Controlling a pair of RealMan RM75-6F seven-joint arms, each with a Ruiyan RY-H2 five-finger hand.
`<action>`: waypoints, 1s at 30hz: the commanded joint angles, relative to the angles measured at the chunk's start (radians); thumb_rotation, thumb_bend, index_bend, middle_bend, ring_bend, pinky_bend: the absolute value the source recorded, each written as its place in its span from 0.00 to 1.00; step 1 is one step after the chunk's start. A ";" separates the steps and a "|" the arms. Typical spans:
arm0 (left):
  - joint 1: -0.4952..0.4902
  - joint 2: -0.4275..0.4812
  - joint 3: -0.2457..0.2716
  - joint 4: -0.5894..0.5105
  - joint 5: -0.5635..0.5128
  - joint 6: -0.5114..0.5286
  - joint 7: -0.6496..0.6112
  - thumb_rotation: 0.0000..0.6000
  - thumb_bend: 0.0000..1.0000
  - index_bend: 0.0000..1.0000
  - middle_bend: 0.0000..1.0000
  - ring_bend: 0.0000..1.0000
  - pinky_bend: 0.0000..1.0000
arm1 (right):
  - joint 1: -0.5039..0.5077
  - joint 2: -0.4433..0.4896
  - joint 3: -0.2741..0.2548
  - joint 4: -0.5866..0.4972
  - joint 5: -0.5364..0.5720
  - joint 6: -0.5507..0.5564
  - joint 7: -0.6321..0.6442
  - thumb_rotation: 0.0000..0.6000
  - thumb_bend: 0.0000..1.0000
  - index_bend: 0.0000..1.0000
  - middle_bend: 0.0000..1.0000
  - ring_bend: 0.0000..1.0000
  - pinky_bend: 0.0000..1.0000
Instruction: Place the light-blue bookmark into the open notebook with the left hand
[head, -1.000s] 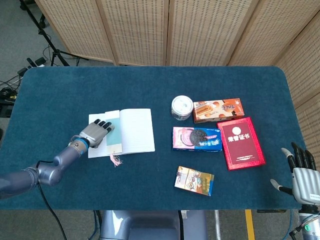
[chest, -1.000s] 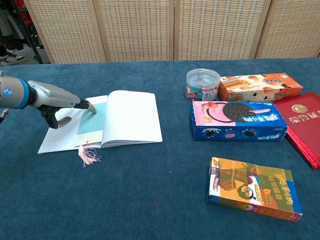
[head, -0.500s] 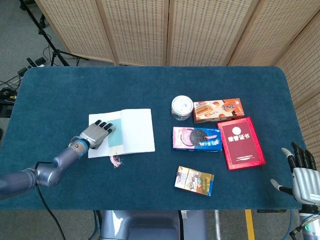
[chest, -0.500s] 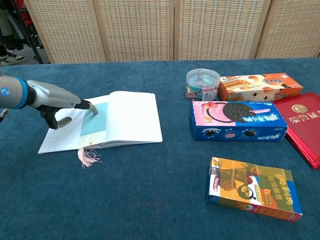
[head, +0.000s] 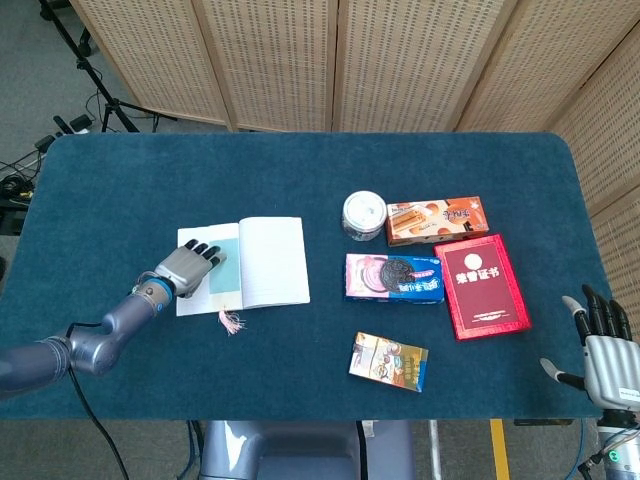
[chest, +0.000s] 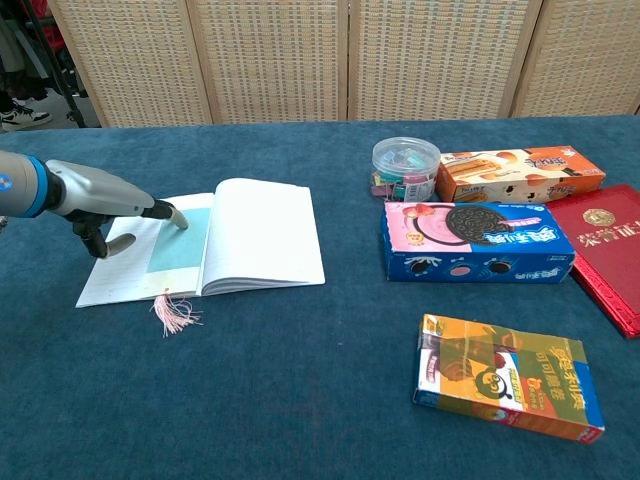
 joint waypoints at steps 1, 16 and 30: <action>0.004 0.001 -0.007 -0.001 0.007 0.005 -0.007 1.00 0.74 0.00 0.00 0.00 0.00 | 0.000 0.000 0.000 0.000 0.000 0.000 -0.001 1.00 0.10 0.12 0.00 0.00 0.00; 0.030 0.141 -0.083 -0.136 0.112 0.031 -0.110 1.00 0.71 0.00 0.00 0.00 0.00 | -0.001 0.000 0.002 0.003 -0.002 0.005 0.004 1.00 0.10 0.12 0.00 0.00 0.00; 0.342 0.234 -0.086 -0.322 0.341 0.596 -0.130 1.00 0.36 0.00 0.00 0.00 0.00 | 0.002 -0.001 0.004 0.011 -0.009 0.003 0.029 1.00 0.10 0.12 0.00 0.00 0.00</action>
